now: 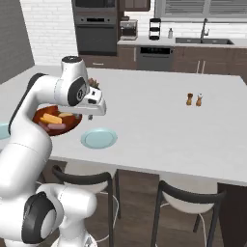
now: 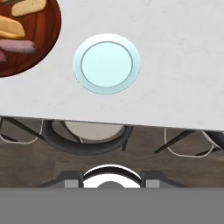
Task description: Place one bun and one sausage from the bowl on each plate.
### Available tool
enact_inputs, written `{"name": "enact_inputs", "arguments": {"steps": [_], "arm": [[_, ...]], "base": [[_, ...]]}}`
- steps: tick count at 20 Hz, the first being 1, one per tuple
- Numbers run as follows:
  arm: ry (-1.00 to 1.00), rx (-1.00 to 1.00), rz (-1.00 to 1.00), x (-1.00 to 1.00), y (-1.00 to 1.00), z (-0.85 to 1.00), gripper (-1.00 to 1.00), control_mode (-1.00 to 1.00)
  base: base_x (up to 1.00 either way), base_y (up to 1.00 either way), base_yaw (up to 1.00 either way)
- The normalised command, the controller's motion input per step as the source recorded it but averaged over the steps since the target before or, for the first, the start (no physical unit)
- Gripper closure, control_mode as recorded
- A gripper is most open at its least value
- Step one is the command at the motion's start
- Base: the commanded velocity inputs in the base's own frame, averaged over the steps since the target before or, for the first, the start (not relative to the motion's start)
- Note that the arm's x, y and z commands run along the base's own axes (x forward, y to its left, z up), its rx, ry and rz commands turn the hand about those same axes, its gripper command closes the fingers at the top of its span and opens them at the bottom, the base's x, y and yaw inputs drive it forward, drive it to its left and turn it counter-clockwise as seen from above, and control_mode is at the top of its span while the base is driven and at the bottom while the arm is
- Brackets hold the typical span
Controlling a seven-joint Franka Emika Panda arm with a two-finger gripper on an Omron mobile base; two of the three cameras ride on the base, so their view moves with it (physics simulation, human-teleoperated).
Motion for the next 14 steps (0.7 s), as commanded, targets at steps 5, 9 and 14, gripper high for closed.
{"name": "enact_inputs", "arguments": {"steps": [5,9,14], "arm": [[0.0,0.0,0.0,0.0,0.0,0.0,-1.0,1.0],[0.0,0.0,0.0,0.0,0.0,0.0,-1.0,1.0],[0.0,0.0,0.0,0.0,0.0,0.0,-1.0,1.0]], "base": [[0.0,0.45,0.0],[0.05,1.0,0.0],[0.43,0.79,0.0]]}}
